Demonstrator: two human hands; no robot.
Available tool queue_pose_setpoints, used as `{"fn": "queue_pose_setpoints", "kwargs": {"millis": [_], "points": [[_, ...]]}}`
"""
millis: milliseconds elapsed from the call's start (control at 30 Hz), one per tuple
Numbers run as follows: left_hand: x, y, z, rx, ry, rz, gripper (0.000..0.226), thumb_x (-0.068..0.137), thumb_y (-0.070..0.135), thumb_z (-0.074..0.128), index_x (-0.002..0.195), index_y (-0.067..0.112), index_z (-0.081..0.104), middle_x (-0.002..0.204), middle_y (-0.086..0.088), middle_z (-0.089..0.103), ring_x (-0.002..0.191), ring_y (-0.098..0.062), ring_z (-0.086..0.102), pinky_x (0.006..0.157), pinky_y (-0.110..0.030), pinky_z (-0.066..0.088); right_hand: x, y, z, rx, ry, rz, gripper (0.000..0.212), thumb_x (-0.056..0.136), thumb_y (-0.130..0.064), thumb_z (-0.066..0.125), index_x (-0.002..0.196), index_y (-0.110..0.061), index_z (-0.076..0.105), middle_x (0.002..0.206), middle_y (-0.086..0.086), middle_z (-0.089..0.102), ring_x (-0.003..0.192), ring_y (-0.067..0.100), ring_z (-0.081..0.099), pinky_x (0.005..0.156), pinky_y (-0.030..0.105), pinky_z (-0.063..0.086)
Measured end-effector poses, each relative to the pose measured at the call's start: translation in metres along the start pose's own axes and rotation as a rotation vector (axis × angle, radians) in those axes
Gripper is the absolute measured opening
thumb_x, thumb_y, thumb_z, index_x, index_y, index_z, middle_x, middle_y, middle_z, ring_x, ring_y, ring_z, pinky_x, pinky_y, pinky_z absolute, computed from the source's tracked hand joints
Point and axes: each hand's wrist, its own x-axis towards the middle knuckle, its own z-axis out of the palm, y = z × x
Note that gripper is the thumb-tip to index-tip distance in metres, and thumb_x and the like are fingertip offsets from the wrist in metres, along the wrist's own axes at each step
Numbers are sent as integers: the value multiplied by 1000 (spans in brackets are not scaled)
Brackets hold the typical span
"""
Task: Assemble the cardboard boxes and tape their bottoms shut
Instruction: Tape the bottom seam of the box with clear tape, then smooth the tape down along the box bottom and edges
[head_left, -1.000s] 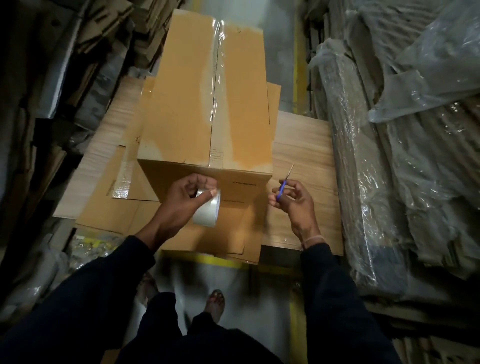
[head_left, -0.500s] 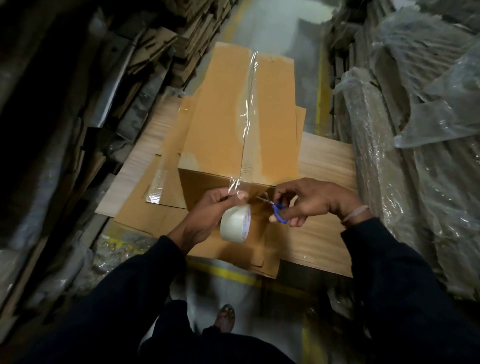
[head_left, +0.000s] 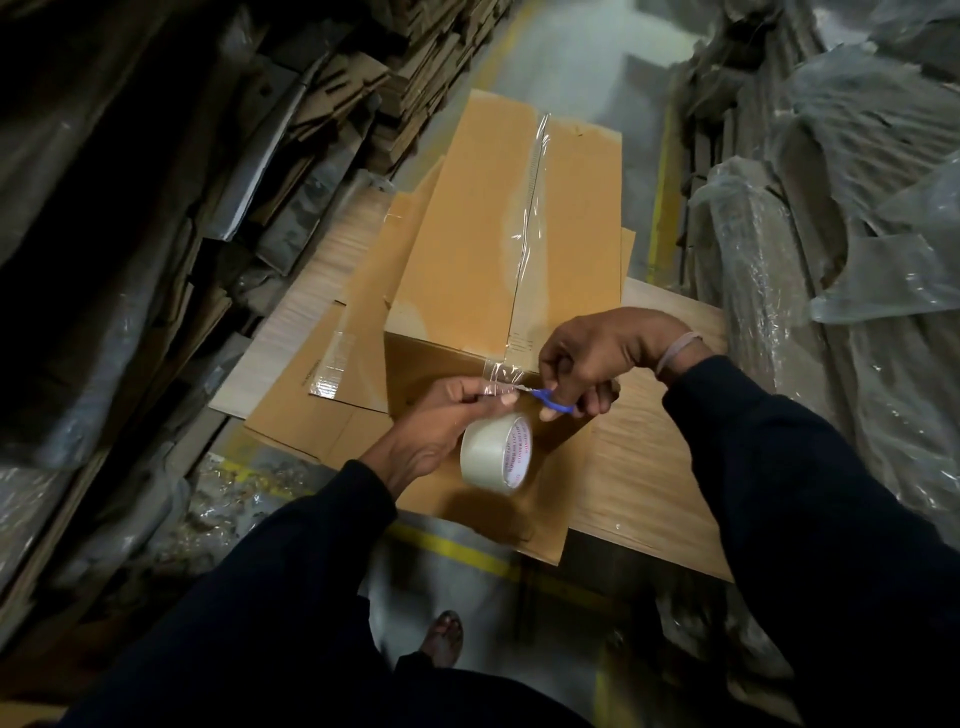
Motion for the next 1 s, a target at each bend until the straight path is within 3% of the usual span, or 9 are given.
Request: {"fn": "queue_pose_setpoints", "kwargs": {"millis": [167, 367, 500, 633, 800, 900, 1000], "points": [[2, 1, -2, -27, 4, -4, 14, 93, 9, 74, 107, 7, 76, 90, -4, 77, 78, -15, 72, 68, -27, 58, 2, 5, 3, -32, 77, -51, 30, 86, -14, 87, 103, 2, 70, 80, 16, 76, 53, 16, 65, 46, 20, 50], [4, 4, -5, -70, -8, -38, 29, 88, 8, 77, 114, -5, 74, 96, -10, 77, 84, -18, 73, 75, -30, 60, 2, 14, 11, 40, 130, -58, 34, 83, -14, 90, 108, -2, 69, 86, 20, 78, 73, 33, 76, 57, 27, 60], [3, 6, -3, -84, -18, -59, 17, 89, 4, 75, 105, 0, 76, 94, -12, 78, 82, -19, 74, 72, -29, 60, 3, 5, 17, 56, 155, -78, 33, 84, -16, 89, 105, -3, 69, 86, 15, 78, 66, 22, 75, 59, 26, 61], [4, 7, -8, -48, -49, -69, 36, 82, 12, 80, 112, -6, 75, 105, -22, 75, 89, -27, 72, 81, -35, 60, 10, -2, 20, -2, 181, -94, 30, 84, -12, 88, 106, -3, 70, 91, 21, 79, 75, 35, 78, 62, 29, 63], [-7, -1, -15, 44, -23, -113, 11, 92, 6, 75, 102, 2, 77, 88, -9, 75, 78, -19, 70, 67, -28, 58, 13, 0, 26, -24, 252, -112, 24, 87, -4, 84, 105, -2, 68, 89, 24, 78, 56, 20, 70, 55, 26, 59], [-23, -1, -27, 136, 10, -71, 21, 85, 15, 81, 101, 1, 77, 89, -8, 75, 80, -19, 68, 68, -28, 55, 10, 2, 38, -38, 324, -114, 18, 88, 0, 80, 99, -9, 68, 85, 11, 81, 54, 15, 71, 54, 22, 57], [-47, 18, -45, 222, 66, 54, 32, 81, 13, 81, 102, -10, 74, 97, -9, 79, 87, -16, 71, 74, -26, 56, 15, 12, 67, -125, 403, -107, 21, 86, -12, 86, 91, -22, 69, 81, 0, 80, 56, 8, 71, 61, 23, 55]]}}
